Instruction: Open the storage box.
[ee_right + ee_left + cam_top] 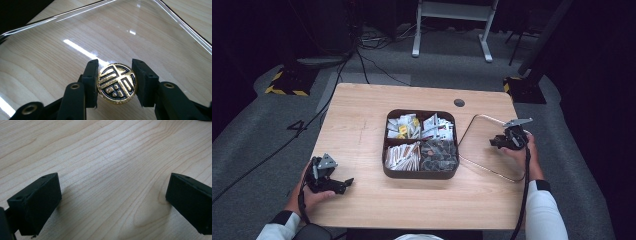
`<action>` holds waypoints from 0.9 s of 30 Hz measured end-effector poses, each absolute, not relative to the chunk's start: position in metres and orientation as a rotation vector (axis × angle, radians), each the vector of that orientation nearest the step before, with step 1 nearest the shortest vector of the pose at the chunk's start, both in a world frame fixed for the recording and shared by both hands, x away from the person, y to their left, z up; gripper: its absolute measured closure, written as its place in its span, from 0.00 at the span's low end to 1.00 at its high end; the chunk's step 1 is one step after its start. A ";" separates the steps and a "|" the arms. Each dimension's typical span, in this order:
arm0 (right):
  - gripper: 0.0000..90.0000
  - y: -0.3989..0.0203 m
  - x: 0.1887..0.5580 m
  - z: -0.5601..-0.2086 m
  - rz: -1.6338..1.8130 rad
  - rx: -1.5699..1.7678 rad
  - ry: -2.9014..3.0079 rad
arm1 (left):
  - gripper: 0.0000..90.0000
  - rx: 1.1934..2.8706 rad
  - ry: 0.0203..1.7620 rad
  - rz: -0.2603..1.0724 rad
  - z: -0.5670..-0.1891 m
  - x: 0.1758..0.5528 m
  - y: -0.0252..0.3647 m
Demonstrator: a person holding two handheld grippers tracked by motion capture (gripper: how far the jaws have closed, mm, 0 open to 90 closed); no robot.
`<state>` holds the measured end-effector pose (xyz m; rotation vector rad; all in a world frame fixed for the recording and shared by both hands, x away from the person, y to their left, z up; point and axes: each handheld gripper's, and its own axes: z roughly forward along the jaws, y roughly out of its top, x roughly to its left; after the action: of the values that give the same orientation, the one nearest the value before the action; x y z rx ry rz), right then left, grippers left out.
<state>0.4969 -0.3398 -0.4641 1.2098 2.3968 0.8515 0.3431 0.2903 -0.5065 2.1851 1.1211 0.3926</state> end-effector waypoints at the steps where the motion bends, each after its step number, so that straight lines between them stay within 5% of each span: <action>1: 0.65 -0.338 0.498 -0.467 0.844 1.209 2.402 | 0.00 2.185 1.122 0.392 -0.507 0.343 0.290; 21: 0.65 -0.338 0.495 -0.483 0.898 1.237 2.365 | 0.00 2.188 1.118 0.391 -0.506 0.343 0.291; 27: 0.53 -0.339 0.495 -0.483 0.929 1.249 2.360 | 0.00 2.190 1.116 0.391 -0.506 0.343 0.291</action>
<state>0.4947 -0.3386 -0.4827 1.2489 2.3596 0.9288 0.3429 0.2908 -0.5064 2.1897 1.1158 0.3913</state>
